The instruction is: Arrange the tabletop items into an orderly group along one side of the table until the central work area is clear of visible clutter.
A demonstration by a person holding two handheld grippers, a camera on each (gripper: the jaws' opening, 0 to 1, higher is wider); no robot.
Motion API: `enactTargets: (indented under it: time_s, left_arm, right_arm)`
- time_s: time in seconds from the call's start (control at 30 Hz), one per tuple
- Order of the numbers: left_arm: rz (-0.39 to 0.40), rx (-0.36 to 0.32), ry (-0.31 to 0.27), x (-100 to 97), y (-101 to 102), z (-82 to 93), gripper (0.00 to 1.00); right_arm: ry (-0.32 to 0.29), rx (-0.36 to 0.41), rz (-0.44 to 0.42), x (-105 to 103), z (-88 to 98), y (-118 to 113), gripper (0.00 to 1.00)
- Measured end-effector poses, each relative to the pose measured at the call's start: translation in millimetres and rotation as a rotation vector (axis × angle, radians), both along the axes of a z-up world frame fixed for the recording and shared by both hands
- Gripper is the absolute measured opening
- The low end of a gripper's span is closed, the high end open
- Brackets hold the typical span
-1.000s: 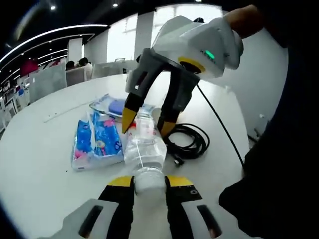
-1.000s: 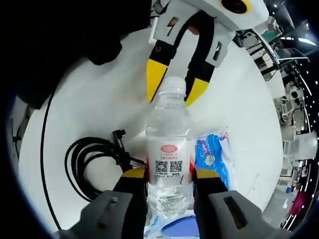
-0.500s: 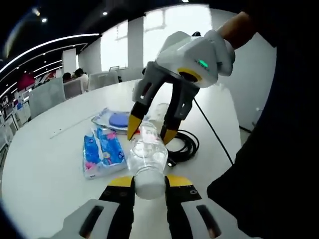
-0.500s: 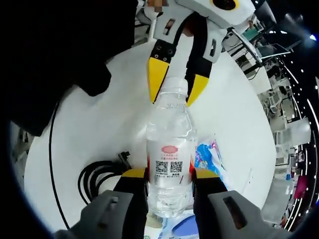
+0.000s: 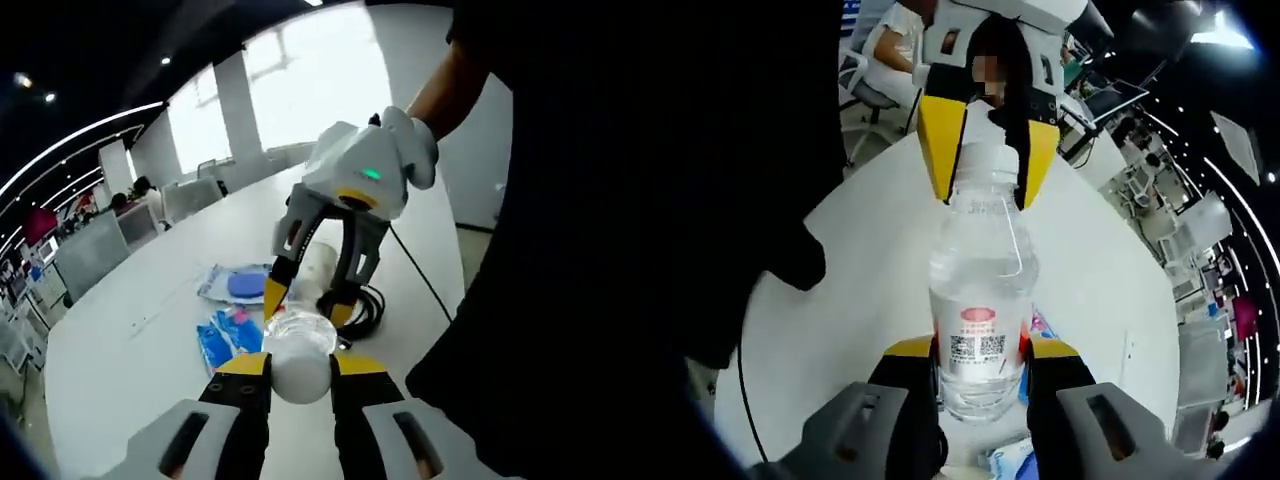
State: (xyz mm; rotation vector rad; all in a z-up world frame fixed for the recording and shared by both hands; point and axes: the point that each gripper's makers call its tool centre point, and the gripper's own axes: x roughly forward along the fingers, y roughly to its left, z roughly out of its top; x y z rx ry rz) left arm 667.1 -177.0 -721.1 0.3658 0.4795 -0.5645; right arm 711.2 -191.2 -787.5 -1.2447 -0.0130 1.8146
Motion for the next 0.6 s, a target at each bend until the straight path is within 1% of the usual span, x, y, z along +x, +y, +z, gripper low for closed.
enactTargets:
  time_s: [0.07, 0.13, 0.17, 0.23, 0.47, 0.6]
  left_arm:
    - [-0.024, 0.009, -0.002, 0.5, -1.9, 4.4, 0.2]
    - [-0.05, 0.025, 0.001, 0.7, -3.7, 5.3, 0.2]
    - [-0.06, 0.033, 0.004, 0.5, -4.2, 5.1, 0.2]
    - [-0.086, 0.038, 0.01, 0.0, -6.8, 5.7, 0.19]
    - [-0.174, 0.06, 0.047, -1.4, -13.6, 3.4, 0.19]
    - [-0.202, 0.063, 0.062, -0.1, -17.2, 2.2, 0.19]
  right_arm:
    - [0.029, 0.01, -0.025, -2.6, -0.7, 0.4, 0.27]
    - [0.041, 0.016, -0.04, -5.0, -2.2, 0.6, 0.27]
    - [0.061, 0.019, -0.057, -7.1, -3.6, 0.3, 0.27]
    - [0.079, 0.025, -0.071, -10.2, -5.5, -0.5, 0.27]
    - [0.179, 0.038, -0.155, -22.7, -14.6, -3.5, 0.27]
    - [0.22, 0.042, -0.197, -26.0, -18.9, -3.9, 0.28]
